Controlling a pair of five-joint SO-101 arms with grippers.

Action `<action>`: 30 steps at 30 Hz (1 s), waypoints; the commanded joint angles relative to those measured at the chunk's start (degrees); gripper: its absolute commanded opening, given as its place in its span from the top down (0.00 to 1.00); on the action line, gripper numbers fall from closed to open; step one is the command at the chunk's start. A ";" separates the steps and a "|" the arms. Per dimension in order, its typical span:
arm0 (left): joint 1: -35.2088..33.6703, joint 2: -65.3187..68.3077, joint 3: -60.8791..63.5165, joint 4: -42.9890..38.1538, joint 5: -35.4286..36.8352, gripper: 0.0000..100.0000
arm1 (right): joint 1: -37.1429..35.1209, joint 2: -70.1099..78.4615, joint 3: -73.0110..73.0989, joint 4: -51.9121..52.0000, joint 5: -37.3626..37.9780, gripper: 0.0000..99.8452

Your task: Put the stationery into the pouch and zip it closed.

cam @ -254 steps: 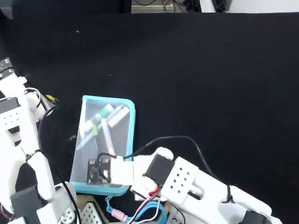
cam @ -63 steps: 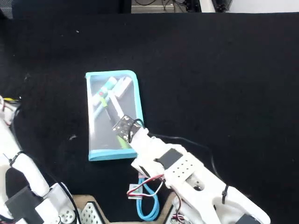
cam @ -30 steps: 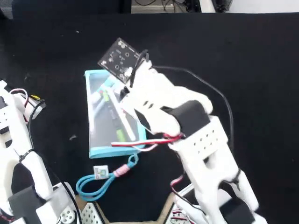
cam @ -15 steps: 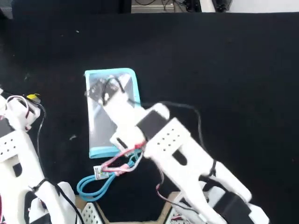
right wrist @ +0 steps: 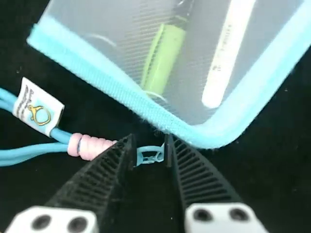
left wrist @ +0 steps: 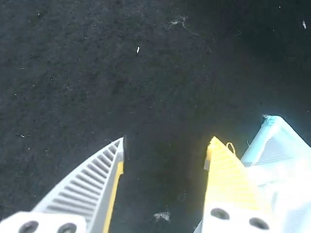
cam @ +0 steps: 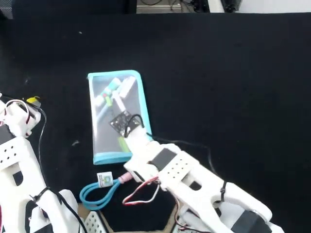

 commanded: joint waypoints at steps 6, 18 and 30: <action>-0.31 -2.20 -0.48 -0.88 -0.09 0.73 | -0.26 1.19 -10.07 14.15 -7.82 0.79; -0.48 -2.29 -0.40 -0.88 -0.09 0.73 | -7.38 12.97 -15.25 10.64 -11.78 0.80; -0.57 -2.29 -0.40 -0.88 -0.09 0.73 | -0.62 24.13 -23.87 17.49 -14.95 0.80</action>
